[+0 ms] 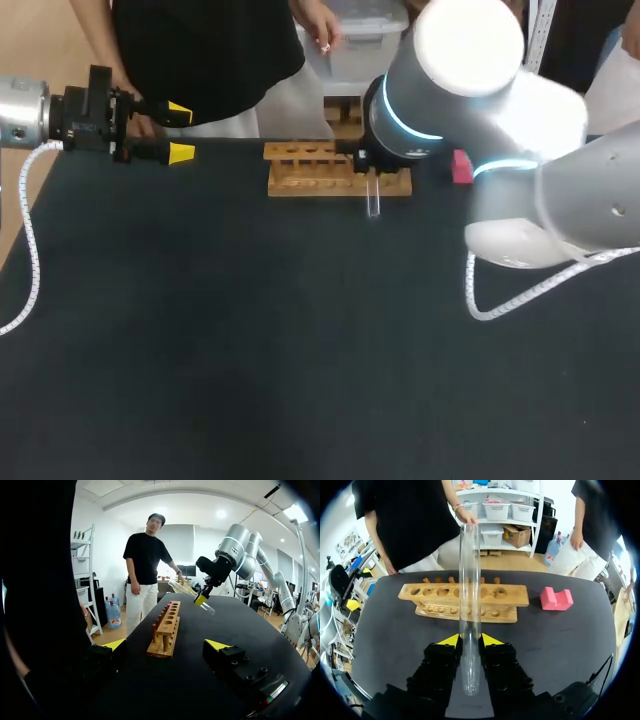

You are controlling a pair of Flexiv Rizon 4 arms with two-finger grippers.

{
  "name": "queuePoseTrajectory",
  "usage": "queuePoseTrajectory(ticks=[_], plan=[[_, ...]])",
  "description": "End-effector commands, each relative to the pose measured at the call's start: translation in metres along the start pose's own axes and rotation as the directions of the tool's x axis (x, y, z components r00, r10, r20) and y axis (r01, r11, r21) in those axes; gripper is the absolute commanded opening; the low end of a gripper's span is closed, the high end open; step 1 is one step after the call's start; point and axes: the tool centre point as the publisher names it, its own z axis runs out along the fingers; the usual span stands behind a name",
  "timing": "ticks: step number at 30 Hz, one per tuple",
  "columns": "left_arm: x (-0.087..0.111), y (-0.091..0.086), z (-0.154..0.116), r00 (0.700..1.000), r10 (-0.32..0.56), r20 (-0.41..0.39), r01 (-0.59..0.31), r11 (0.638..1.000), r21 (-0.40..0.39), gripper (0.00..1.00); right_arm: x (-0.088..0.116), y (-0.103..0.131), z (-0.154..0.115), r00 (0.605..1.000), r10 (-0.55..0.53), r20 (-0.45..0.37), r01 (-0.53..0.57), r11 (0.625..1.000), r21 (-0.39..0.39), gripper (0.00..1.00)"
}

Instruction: Grasp the test tube, adjust it, and insert it.

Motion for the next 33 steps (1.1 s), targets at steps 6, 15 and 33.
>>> queuePoseTrajectory(ticks=[6, 15, 33], plan=[[0.001, 0.001, 0.000, 1.000, 0.002, 0.002, -0.002, 1.000, 0.000, 1.00, -0.002, -0.009, -0.037, 0.989, 0.004, 0.146, -0.004, 1.000, 0.001, 0.00], [0.001, 0.001, 0.000, 1.000, 0.002, 0.002, -0.002, 1.000, 0.000, 1.00, -0.008, -0.012, -0.060, 0.985, -0.003, 0.172, 0.006, 1.000, -0.016, 0.00], [0.001, 0.001, 0.000, 1.000, 0.002, 0.002, -0.002, 1.000, 0.000, 1.00, -0.006, -0.011, -0.064, 0.990, -0.032, 0.138, 0.040, 0.998, -0.058, 0.00]])
